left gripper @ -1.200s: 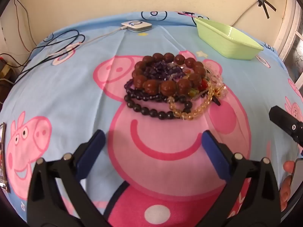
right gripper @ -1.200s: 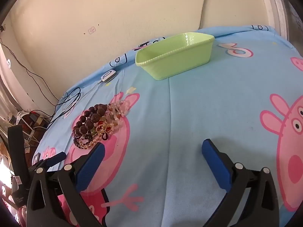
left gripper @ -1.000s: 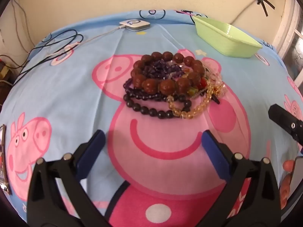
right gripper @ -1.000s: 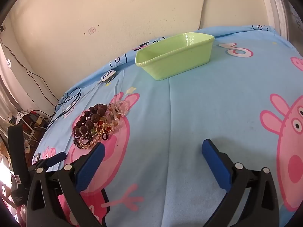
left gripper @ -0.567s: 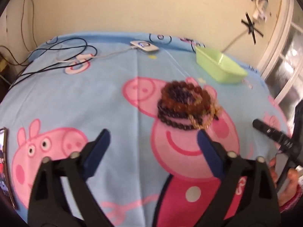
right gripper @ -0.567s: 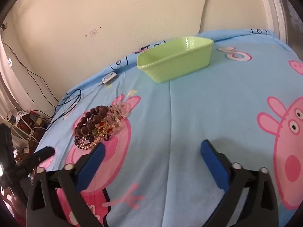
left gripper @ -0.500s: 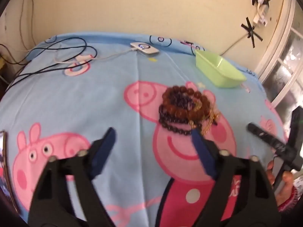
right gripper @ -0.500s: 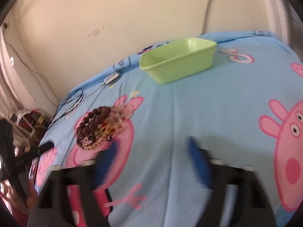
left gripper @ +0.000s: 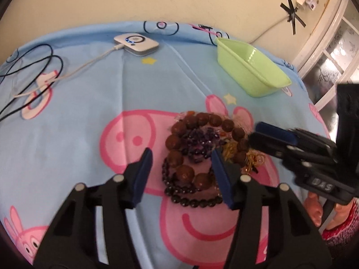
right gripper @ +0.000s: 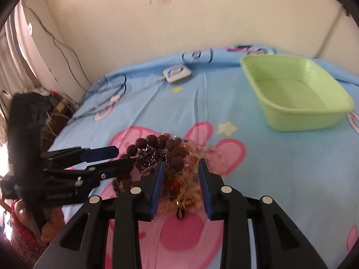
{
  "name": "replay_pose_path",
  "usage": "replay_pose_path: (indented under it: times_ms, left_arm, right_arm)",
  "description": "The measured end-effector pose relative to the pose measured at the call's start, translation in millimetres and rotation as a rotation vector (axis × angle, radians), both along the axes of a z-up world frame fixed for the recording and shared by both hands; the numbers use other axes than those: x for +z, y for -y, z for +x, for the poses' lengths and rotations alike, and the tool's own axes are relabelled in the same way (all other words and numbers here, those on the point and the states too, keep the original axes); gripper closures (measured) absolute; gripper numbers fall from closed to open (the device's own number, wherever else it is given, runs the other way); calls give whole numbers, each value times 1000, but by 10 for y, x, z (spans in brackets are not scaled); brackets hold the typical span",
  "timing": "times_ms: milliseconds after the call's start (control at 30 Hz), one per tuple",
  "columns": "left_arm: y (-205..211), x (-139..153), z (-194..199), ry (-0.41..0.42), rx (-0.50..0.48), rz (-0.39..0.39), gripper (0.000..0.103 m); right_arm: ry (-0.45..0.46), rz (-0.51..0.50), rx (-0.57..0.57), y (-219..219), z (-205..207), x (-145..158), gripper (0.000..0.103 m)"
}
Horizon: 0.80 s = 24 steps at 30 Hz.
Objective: Organize jewelry
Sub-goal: 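Grasp the brown bead bracelet with the left gripper and drop it into the green tray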
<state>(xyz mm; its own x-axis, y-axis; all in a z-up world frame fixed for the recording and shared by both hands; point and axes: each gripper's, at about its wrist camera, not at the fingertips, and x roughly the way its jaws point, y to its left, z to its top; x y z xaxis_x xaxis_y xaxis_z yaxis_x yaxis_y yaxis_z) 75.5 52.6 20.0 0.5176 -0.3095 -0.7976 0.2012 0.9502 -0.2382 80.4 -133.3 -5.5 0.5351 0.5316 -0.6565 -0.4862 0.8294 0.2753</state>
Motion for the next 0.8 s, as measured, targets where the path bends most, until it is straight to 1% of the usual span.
replay_pose_path:
  times_ms: [33,67,167,200,233,267,333,467,533,667,800]
  left_arm:
    - [11,-25,12,-8,-3,7,74]
    - [21,-49,21,-17,-4,9,81]
    - [-2,-51,-16,-5,6,4,83]
    - [-9,-43,-26,-1,12,0,88]
    - [-20,-23,-44,6,18,-9,89]
    - [-31,21,-74,12,24,-31,89]
    - [-25,133,-114,35,26,-50,89]
    - [103,452,-116,100,-4,-56,89]
    - [197,590,-45,116,-26,-63,89]
    - [549,896,265,162,-75,-74,89]
    - [1010,1036,720,180,-123,-99,89]
  right_arm:
    - [-9,2,9,-23,41,-12,94]
    - [-23,2,20,-66,89,-34,94]
    - [-55,-29,55,-157,124,-84,94]
    - [-61,-31,67,-186,137,-99,98]
    - [-44,-26,73,-189,106,-85,99]
    - [-18,-29,73,-180,43,-40,102]
    - [41,-20,72,-162,-44,84,103]
    - [88,16,63,-26,-51,309,103]
    - [99,55,52,84,6,434,103]
    - [154,115,-27,501,189,727,103]
    - [151,178,-134,1044,519,840,103]
